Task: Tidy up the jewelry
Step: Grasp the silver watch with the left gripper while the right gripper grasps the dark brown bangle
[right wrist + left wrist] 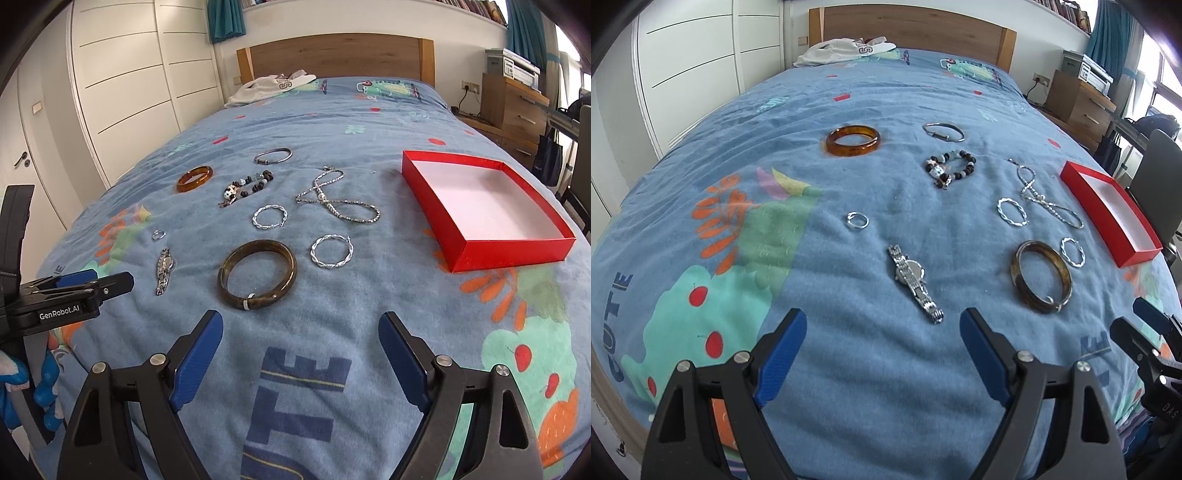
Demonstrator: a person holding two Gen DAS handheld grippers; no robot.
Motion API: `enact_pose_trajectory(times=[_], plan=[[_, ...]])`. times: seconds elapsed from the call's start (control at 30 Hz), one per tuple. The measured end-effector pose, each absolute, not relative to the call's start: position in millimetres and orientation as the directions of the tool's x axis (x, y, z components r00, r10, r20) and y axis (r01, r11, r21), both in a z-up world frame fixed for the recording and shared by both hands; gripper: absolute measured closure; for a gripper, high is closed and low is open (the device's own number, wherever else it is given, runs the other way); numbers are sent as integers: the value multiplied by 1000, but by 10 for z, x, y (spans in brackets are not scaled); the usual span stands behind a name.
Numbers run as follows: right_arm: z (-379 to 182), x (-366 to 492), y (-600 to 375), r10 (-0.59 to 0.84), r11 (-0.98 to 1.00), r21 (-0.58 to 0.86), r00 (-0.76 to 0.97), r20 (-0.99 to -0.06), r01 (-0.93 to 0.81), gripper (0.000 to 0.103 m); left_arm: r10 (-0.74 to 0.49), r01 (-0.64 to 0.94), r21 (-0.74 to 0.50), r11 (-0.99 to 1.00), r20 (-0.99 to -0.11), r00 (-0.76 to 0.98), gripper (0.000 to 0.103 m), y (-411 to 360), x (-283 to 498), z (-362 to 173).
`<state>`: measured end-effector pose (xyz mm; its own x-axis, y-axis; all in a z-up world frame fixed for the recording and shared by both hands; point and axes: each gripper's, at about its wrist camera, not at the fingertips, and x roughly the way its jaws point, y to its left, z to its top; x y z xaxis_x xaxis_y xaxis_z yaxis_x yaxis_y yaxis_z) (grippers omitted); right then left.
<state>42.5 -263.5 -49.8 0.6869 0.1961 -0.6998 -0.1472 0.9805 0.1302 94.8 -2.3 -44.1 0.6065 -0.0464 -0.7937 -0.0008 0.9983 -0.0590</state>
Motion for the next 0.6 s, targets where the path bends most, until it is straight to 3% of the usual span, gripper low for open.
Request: enact_pose_trajectory(times=[0.6], plan=[[-644,682,-2469,278,959,168,650,-707,-227,20,-72,15,-77,997,-821,567,23,-66,1322,-717]])
